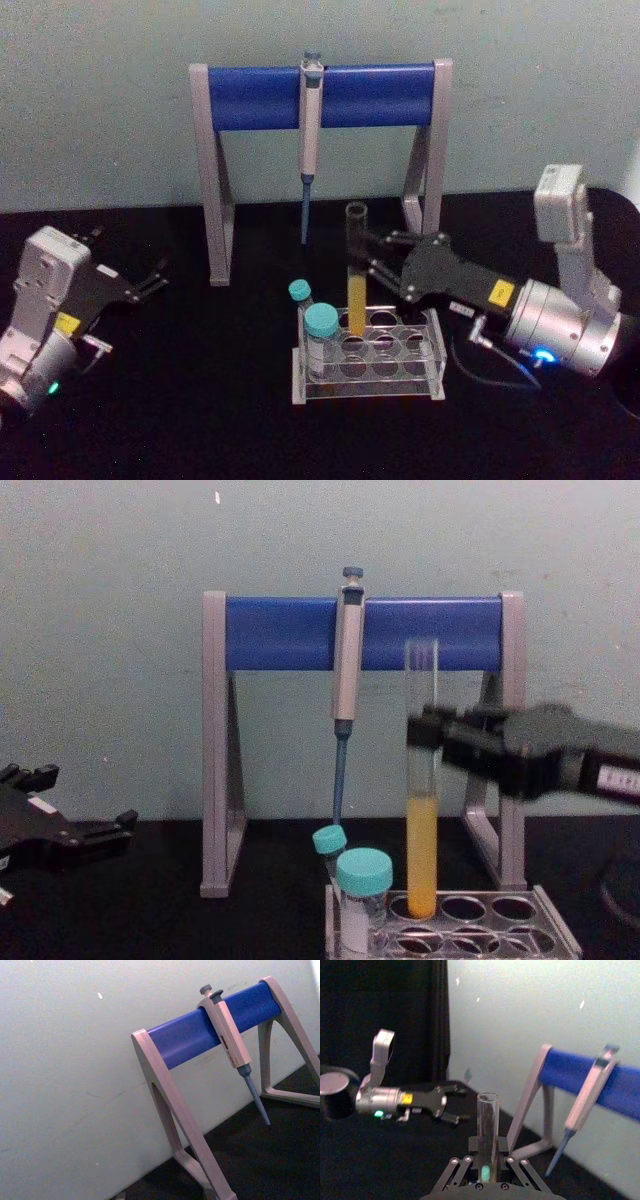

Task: Pick up the test tube from the test tube rack, shake it, then place it back into the test tube rack.

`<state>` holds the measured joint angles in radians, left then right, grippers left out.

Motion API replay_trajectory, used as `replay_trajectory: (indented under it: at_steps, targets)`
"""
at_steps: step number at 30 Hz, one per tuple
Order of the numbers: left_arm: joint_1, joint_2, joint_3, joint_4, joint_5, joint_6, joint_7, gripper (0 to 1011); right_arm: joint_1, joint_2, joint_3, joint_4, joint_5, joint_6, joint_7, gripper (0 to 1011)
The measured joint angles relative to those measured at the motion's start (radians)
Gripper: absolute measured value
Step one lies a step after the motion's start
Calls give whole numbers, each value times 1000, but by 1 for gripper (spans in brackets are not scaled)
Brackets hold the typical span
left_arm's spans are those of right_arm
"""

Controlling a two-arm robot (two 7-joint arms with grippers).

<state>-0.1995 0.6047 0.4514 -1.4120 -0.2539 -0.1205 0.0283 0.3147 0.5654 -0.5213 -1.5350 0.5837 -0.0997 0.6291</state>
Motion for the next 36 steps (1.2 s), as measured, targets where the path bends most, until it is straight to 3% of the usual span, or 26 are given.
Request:
replay_trajectory:
  at_steps: [7,13,25,36]
  targets:
    - [0,0,0,0,0,0,0,1001,-22,-9,62,-63,-3,11,-74,221]
    - [0,0,0,0,0,0,0,1002,-23,-33,100,-75,-20,28,-135,220]
    - [0,0,0,0,0,0,0,1001,-16,-64,135,-56,-57,48,-160,221]
    - [0,0,0,0,0,0,0,1001,-116,-10,200,-164,-52,71,-166,221]
